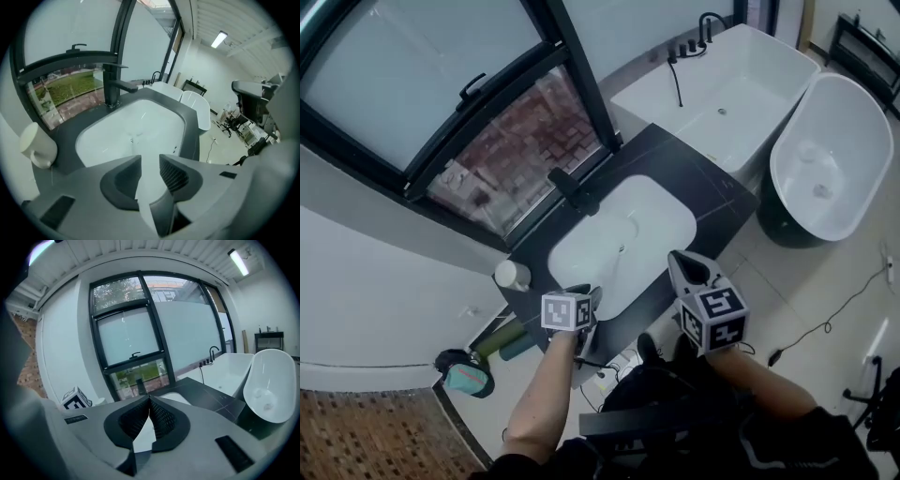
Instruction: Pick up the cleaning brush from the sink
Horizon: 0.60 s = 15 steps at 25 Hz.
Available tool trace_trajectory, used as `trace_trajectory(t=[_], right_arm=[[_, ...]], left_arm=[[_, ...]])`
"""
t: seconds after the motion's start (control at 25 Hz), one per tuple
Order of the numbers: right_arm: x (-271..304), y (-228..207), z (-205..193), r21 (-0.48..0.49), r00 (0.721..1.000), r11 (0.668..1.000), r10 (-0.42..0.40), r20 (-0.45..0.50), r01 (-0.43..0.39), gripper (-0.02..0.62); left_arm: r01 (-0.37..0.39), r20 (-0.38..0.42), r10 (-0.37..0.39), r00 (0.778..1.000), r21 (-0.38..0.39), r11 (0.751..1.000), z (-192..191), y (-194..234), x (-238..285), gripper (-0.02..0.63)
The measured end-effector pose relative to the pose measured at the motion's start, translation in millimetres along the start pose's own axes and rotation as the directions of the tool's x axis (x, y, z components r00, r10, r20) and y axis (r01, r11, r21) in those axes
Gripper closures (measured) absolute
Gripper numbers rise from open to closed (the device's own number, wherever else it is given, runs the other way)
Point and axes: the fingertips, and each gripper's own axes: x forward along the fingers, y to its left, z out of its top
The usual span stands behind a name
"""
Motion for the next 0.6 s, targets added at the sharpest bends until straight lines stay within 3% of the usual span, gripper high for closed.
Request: trace_trajectory(t=[0.4, 0.44, 0.48, 0.6], right_arm=[[59.7, -16.7, -18.0, 0.093, 0.990, 0.986, -0.138, -0.029, 0.140, 0.595], [64.6, -21.0, -18.5, 0.095, 0.987, 0.983, -0.156, -0.036, 0.159, 0.577], [69.4, -24.7, -19.3, 0.108, 0.985, 0.979, -0.169, -0.045, 0.173, 0.510], [83.4, -29.8, -27.0, 0.170, 0.981, 0.967, -0.175, -0.083, 0.187, 0.500]], left_arm=[[0.081, -0.169, -0.081, 0.982, -0.005, 0.997, -7.3, 56.4, 96.4, 0.472], [0.085, -0.188, -0.084, 0.979, -0.005, 0.996, -8.6, 58.6, 104.9, 0.472], [0.085, -0.205, -0.083, 0.975, 0.002, 0.996, -9.6, 60.6, 112.7, 0.433], [0.085, -0.245, -0.078, 0.967, 0.021, 0.996, -12.7, 64.9, 130.2, 0.402]])
